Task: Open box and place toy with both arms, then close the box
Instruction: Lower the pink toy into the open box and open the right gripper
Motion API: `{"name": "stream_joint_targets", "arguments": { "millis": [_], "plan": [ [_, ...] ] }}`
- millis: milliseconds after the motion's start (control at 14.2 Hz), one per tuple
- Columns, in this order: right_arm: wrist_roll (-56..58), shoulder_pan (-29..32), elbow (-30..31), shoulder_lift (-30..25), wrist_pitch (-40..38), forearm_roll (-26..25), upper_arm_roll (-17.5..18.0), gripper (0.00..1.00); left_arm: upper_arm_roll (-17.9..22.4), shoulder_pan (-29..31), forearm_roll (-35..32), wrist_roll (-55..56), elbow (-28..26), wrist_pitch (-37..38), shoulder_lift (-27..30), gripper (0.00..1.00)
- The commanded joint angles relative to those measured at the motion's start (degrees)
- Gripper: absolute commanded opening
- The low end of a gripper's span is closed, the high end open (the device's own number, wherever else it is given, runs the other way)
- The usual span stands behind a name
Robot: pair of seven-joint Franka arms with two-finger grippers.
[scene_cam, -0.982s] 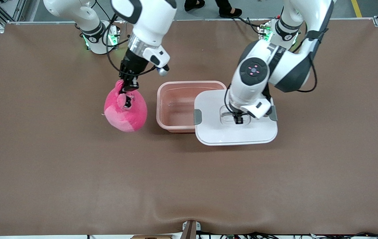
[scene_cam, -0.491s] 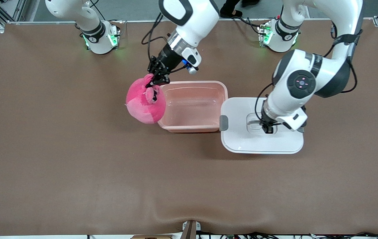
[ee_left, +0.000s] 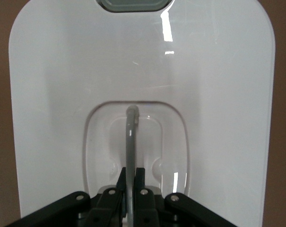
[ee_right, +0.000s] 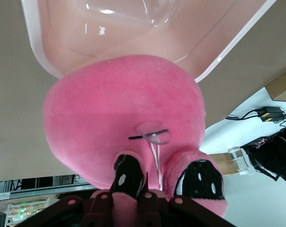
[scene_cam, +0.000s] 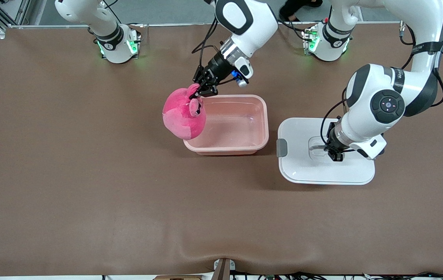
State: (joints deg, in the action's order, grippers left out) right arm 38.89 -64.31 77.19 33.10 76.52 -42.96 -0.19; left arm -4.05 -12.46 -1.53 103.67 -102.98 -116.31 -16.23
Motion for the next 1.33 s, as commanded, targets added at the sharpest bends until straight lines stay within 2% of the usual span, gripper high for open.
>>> {"name": "stream_joint_targets", "arguments": {
  "millis": [0, 70, 140, 211, 281, 772, 1053, 1263],
  "plan": [
    [0.0, -0.5, -5.2, 3.5, -1.3, -1.1, -0.7, 0.0, -0.7, 0.8, -1.1, -1.6, -3.5, -2.8, 1.8, 0.0],
    [0.0, -0.5, -6.3, 4.2, -1.0, -1.1, -0.7, 0.0, -0.7, 0.9, -1.0, -2.2, -3.6, -2.9, 1.7, 0.0],
    [0.0, -0.5, -7.1, 4.7, -0.6, -1.1, -0.7, 0.13, -0.7, 1.7, -1.1, -2.9, -3.6, -2.9, 1.7, 0.0],
    [-0.1, -0.5, -7.6, 4.7, -0.2, -1.0, -0.7, 0.38, -0.8, 2.0, -1.1, -3.2, -3.6, -2.9, 1.7, 0.0],
    [-0.7, -0.3, -7.8, 4.7, -0.1, -0.9, -0.6, 0.99, -0.7, 2.0, -1.1, -3.4, -3.6, -2.9, 1.6, 0.0],
    [-1.8, -1.3, -10.0, 4.7, 1.3, -0.5, -0.6, 1.0, -0.7, 1.9, -1.1, -3.4, -3.6, -2.9, 1.6, 0.0],
    [-4.2, 0.4, -10.4, 4.0, 1.0, 0.2, -0.9, 1.0, -0.7, 1.9, -1.1, -3.5, -3.6, -2.9, 1.4, 0.0],
    [-12.3, 5.9, -10.1, 1.3, 2.0, 8.0, -0.9, 1.0, -0.7, 1.9, -1.0, -3.5, -3.6, -2.9, 1.5, 0.0]
  ]
}}
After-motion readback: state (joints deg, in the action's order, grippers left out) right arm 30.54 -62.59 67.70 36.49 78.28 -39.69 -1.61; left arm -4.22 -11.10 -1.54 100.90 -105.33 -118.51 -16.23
